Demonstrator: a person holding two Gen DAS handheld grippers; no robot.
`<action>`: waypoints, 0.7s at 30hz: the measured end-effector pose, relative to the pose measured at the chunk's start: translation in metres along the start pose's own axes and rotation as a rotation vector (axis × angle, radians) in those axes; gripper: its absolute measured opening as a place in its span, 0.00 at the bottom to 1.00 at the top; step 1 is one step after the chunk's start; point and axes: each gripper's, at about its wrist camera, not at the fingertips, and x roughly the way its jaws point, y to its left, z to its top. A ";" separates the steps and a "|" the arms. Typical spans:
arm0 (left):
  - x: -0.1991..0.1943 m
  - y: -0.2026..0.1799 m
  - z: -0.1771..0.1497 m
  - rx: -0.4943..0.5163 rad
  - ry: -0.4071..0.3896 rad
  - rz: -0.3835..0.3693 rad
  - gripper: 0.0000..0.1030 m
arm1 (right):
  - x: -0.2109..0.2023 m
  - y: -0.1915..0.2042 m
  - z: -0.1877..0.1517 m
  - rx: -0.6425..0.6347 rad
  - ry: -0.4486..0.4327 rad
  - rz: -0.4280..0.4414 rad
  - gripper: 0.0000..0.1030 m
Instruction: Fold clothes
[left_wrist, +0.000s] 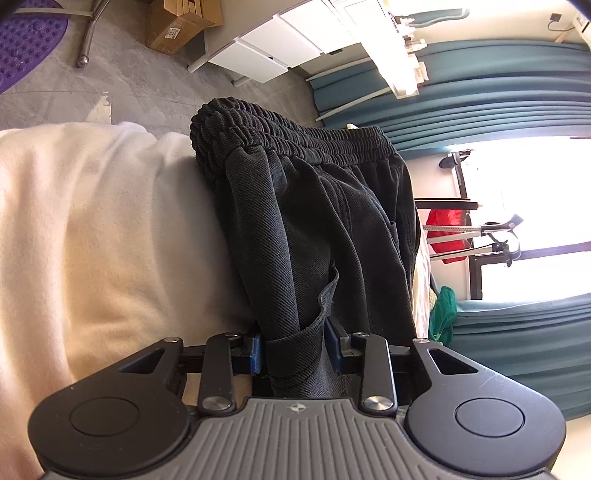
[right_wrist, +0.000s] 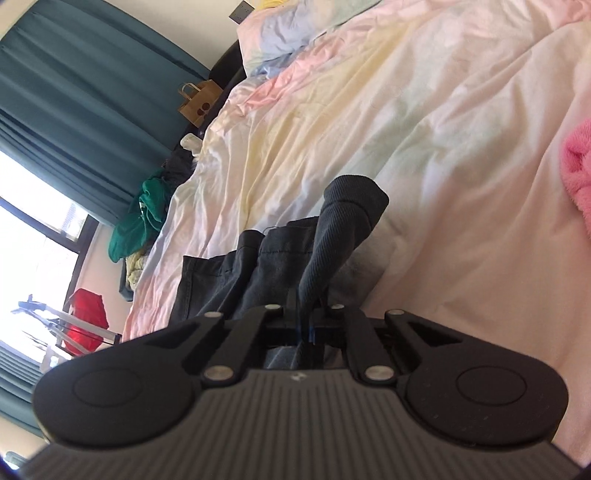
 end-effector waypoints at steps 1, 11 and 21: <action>0.000 0.000 0.001 -0.001 -0.003 0.001 0.33 | 0.001 0.000 0.000 -0.004 0.004 -0.006 0.06; 0.000 0.000 0.006 0.000 -0.014 0.021 0.32 | -0.005 0.005 -0.009 -0.053 0.003 -0.056 0.06; 0.007 -0.010 0.004 0.036 -0.007 0.057 0.34 | 0.027 0.010 -0.032 -0.038 0.066 -0.198 0.26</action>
